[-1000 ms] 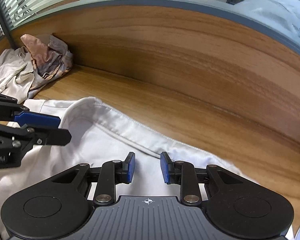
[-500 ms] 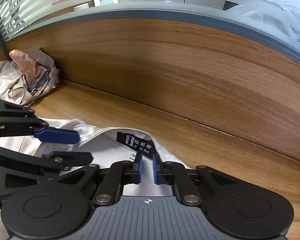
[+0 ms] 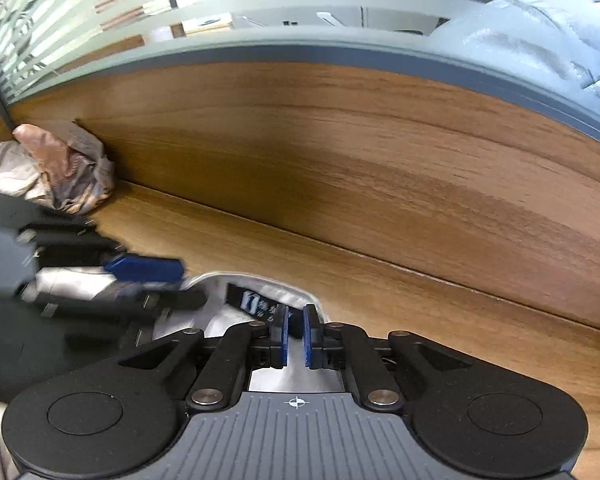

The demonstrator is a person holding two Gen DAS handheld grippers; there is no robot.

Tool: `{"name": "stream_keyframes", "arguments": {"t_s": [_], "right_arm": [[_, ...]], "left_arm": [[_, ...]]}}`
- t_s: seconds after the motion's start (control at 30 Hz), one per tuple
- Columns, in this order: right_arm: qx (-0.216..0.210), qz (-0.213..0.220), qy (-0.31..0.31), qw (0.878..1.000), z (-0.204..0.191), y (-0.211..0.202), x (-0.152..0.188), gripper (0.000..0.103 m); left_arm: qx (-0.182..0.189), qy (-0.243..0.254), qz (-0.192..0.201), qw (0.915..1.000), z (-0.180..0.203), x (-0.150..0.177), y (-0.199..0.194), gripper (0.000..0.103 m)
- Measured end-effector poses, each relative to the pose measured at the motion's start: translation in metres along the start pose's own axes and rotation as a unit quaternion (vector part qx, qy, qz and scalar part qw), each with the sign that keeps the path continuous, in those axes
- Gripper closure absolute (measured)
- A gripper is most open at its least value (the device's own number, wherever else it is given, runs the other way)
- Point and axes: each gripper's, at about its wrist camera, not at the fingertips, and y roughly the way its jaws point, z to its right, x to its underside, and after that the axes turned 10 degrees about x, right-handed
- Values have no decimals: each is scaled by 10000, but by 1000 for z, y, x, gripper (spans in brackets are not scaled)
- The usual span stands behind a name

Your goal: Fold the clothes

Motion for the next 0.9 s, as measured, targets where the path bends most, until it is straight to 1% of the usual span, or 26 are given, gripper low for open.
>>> {"name": "stream_keyframes", "arguments": {"t_s": [0.13,0.2,0.3,0.37,0.47,0.57,0.67,0.73,0.8,0.83,0.87,0.9], "right_arm": [[-426,-242,90,9988,-3,-8,8,90],[-624,-343,76,9974,-8,-13,13,77],[-819,-507,-81,9953,-22,-17,21,75],[-846,-679,-64,9941,-31,-21,28,74],[-1007,-864,323,9906,-23,-28,41,70],[-1063,-1043,778,9858,-19,-28,50,70],[-1008,-1056,940,9848,-26,-28,56,70],[-876,-928,791,9887,-40,-29,57,70],[-671,-761,440,9939,-54,-31,57,71],[-563,-674,252,9958,-61,-33,58,75],[-457,-616,64,9970,-68,-32,58,94],[-350,-567,-124,9977,-74,-32,59,96]], "left_arm": [[369,-475,-79,9982,-23,-7,-1,91],[496,-662,-123,9965,-33,-10,-2,91],[620,-823,-199,9945,-37,-16,-1,91],[691,-880,-253,9934,-39,-18,-1,91],[800,-935,-342,9918,-42,-22,1,91],[856,-968,-402,9908,-45,-25,4,91],[924,-1028,-410,9896,-48,-26,5,91],[984,-1095,-415,9882,-52,-25,5,91],[1032,-1167,-433,9868,-53,-26,5,92],[1046,-1193,-443,9863,-54,-26,5,93],[1041,-1198,-456,9863,-56,-27,4,93],[1036,-1202,-469,9862,-58,-27,3,93]]}}
